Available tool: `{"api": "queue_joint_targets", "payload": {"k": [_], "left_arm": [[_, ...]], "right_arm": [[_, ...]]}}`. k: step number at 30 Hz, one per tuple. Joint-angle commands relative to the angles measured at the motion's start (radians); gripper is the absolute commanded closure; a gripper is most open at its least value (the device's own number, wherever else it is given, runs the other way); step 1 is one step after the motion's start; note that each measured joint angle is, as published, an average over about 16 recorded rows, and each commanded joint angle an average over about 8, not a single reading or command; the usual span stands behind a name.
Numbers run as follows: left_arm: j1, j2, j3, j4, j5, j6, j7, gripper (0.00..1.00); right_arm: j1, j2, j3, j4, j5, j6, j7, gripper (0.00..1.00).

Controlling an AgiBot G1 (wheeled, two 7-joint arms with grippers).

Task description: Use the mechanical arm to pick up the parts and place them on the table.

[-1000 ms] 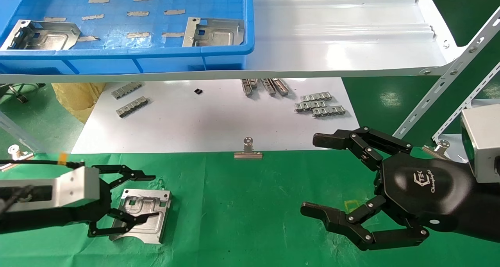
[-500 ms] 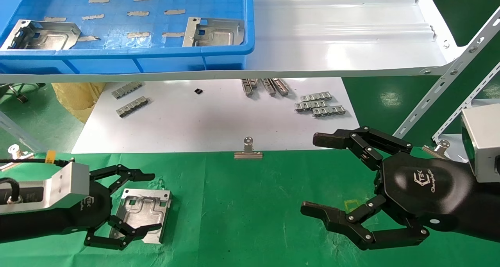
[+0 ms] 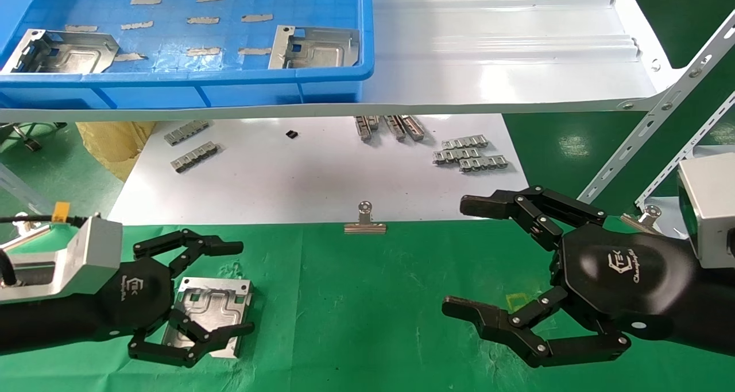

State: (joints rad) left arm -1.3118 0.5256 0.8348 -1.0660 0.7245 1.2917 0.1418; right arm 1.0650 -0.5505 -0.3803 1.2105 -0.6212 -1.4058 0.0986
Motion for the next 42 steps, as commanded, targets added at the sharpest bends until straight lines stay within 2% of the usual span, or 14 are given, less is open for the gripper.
{"api": "queue_joint_targets", "payload": {"k": [1, 42], "left_arm": [[0.01, 0.004, -0.024, -0.009, 0.0, 0.009, -0.014, 0.0], [0.22, 0.079, -0.514, -0.202, 0.006, 0.189, -0.305, 0.0]], "right_arm": [[0.0, 0.0, 0.0, 0.0, 0.0, 0.0, 0.0, 0.0], [0.0, 0.0, 0.0, 0.0, 0.0, 0.0, 0.0, 0.0]]}}
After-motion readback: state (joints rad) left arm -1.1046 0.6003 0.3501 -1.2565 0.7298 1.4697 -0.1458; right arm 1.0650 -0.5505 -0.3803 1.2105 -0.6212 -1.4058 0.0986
